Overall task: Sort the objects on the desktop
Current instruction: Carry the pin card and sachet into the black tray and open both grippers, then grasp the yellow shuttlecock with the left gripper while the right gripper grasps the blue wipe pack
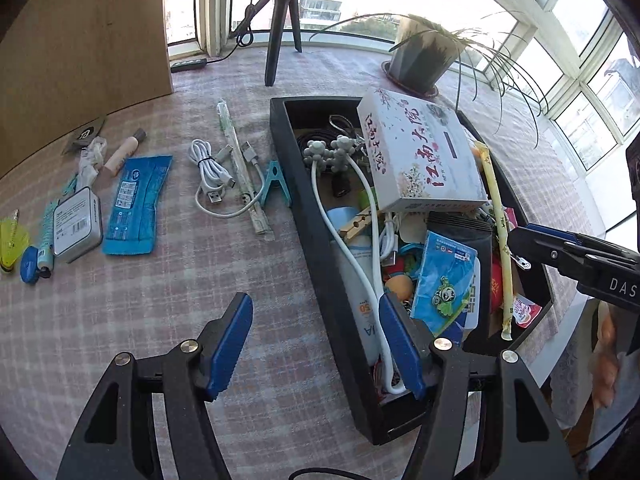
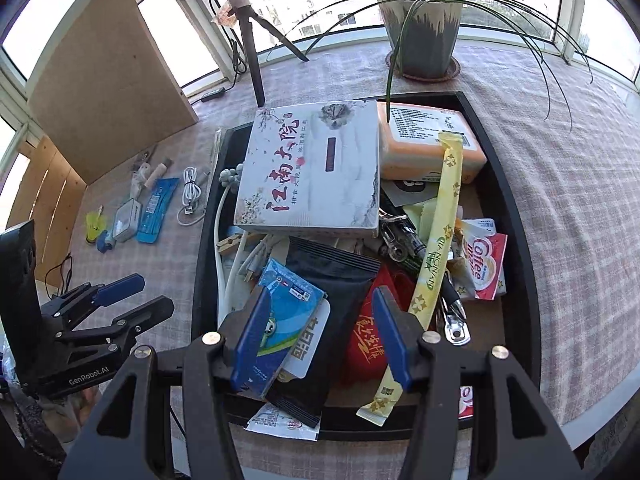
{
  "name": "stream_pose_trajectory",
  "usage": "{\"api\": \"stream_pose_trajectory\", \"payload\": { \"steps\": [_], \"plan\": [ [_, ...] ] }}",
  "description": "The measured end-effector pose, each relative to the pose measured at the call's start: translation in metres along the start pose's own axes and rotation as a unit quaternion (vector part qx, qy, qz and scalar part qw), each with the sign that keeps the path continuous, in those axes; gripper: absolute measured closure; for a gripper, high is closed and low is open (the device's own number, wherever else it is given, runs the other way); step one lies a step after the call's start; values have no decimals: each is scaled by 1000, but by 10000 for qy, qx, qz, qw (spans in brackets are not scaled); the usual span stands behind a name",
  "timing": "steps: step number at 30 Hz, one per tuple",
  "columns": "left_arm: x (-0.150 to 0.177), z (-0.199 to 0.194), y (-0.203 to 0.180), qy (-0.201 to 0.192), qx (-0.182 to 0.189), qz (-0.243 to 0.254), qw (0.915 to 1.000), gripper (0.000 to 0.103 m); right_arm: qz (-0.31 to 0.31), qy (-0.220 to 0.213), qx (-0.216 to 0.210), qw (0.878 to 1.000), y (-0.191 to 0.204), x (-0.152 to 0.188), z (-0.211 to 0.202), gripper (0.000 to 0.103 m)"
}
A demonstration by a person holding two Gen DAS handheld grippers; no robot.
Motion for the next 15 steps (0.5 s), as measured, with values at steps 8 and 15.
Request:
{"api": "stream_pose_trajectory", "payload": {
  "steps": [8, 15],
  "plan": [
    [-1, -47, 84, -210, -252, -341, 9989, 40, -331, 63, -166, 9993, 82, -11, 4, 51],
    [3, -85, 166, -263, -421, -504, 9975, 40, -487, 262, -306, 9980, 159, -21, 13, 50]
  ]
}}
Point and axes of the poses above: each gripper's, at about its wrist camera, not at the fingertips, and z roughly the way its jaws point, y to its left, x to its underside, the point moved 3 cm from there along z, roughly the way its jaws point, and after that the axes turned 15 degrees about x, right-handed, at the moved point
